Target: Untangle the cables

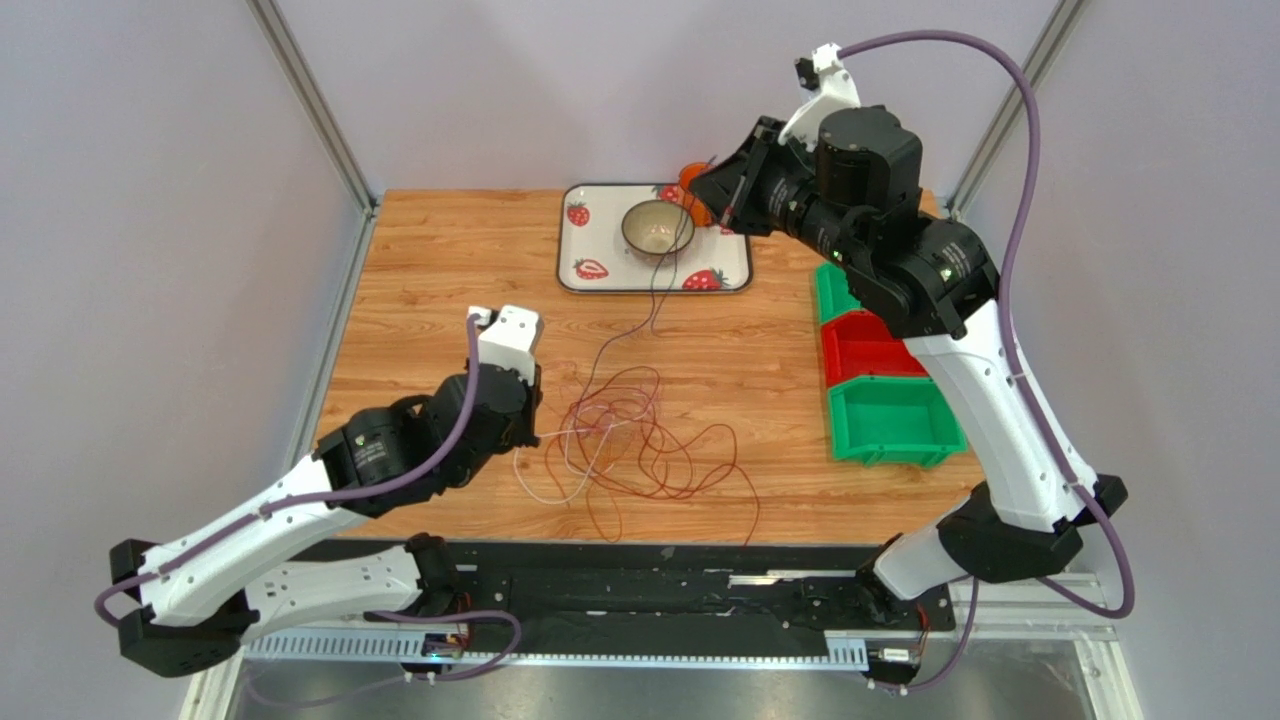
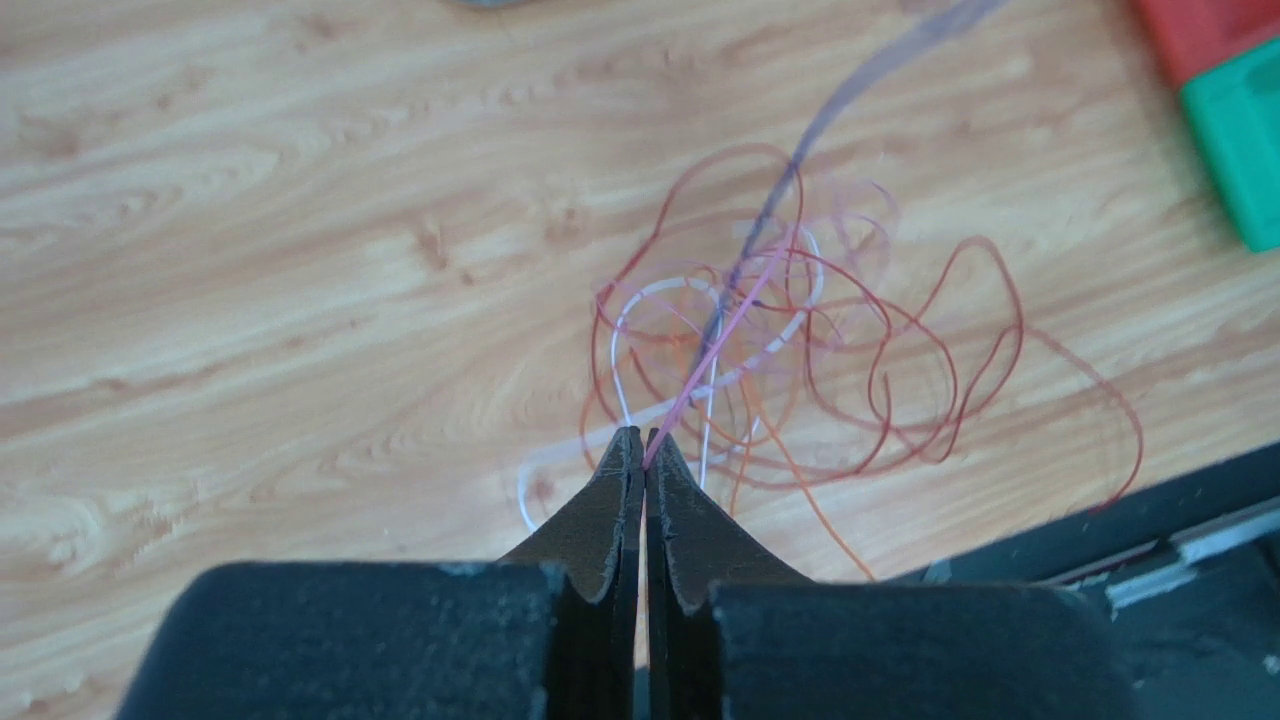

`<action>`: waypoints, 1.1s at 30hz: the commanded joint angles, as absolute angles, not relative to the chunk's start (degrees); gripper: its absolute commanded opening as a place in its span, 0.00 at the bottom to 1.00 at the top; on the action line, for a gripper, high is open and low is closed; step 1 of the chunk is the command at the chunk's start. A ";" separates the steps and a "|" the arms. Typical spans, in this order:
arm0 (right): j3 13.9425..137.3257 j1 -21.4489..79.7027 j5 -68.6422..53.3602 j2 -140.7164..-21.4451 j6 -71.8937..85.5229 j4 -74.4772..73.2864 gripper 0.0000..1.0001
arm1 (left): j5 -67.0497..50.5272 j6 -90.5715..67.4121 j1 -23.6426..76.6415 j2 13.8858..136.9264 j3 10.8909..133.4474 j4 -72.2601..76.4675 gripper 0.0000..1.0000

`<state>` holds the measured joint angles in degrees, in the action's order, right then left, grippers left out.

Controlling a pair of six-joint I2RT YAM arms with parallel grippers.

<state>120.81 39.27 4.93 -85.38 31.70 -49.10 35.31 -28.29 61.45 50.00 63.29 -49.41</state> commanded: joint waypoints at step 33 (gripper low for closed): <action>102.92 38.94 25.49 -57.75 19.35 -18.81 0.00 | 19.50 -31.57 59.41 74.10 64.67 -44.53 0.96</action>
